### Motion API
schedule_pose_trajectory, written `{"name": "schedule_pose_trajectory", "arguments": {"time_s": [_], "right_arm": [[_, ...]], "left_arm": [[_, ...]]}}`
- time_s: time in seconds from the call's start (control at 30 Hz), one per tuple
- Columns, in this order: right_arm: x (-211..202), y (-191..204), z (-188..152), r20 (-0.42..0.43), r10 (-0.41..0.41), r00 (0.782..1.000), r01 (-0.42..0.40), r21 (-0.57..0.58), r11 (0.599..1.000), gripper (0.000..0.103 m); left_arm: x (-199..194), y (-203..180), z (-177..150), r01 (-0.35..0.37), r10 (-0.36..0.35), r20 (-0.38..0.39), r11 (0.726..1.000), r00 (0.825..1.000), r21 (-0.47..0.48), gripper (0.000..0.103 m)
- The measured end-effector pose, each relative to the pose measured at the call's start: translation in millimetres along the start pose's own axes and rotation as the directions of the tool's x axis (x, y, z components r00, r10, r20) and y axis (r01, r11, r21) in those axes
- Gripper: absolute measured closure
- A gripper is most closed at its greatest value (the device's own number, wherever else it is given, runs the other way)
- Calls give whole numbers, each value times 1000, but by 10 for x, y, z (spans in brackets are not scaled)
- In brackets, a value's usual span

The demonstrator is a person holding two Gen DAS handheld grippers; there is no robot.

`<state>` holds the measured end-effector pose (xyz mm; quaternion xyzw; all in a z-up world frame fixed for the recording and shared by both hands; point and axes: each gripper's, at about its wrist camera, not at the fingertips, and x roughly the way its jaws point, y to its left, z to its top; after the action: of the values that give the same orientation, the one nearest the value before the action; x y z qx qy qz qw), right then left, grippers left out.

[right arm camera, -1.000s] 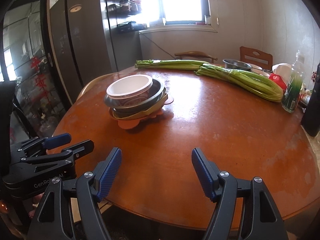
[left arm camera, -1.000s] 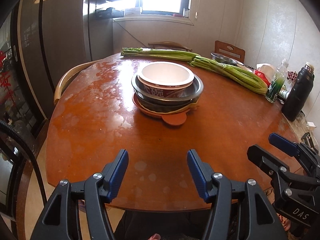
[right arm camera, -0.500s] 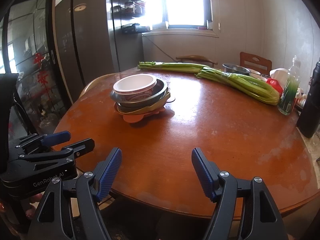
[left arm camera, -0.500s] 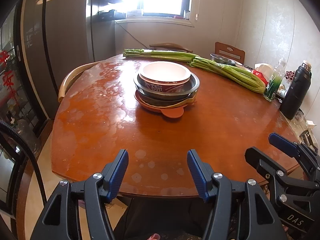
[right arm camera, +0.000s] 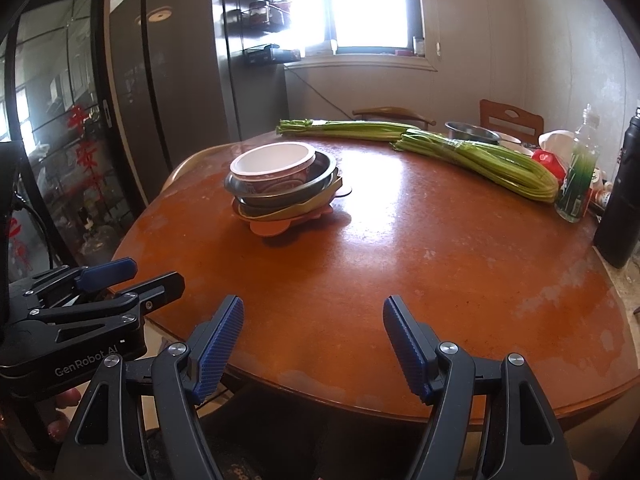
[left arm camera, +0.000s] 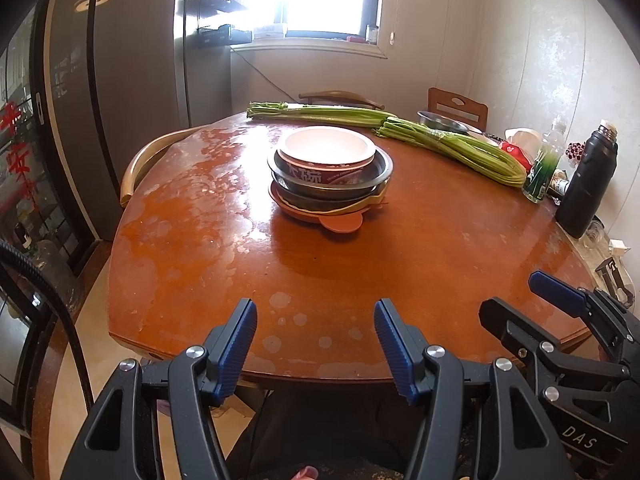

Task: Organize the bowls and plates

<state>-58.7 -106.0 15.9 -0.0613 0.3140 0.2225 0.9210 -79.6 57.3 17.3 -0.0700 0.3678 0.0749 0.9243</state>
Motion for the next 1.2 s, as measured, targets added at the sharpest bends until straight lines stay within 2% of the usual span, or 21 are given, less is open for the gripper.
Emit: {"name": "schedule_pose_trajectory", "arguments": {"time_s": [0.67, 1.2], "right_arm": [[14, 39, 31, -7, 3, 1000, -3, -20, 1000, 29], [19, -113, 39, -12, -9, 1000, 9, 22, 1000, 29]], "left_arm": [[31, 8, -28, -2, 2, -14, 1000, 1000, 4, 42], [79, -2, -30, -12, 13, -22, 1000, 1000, 21, 42]]}}
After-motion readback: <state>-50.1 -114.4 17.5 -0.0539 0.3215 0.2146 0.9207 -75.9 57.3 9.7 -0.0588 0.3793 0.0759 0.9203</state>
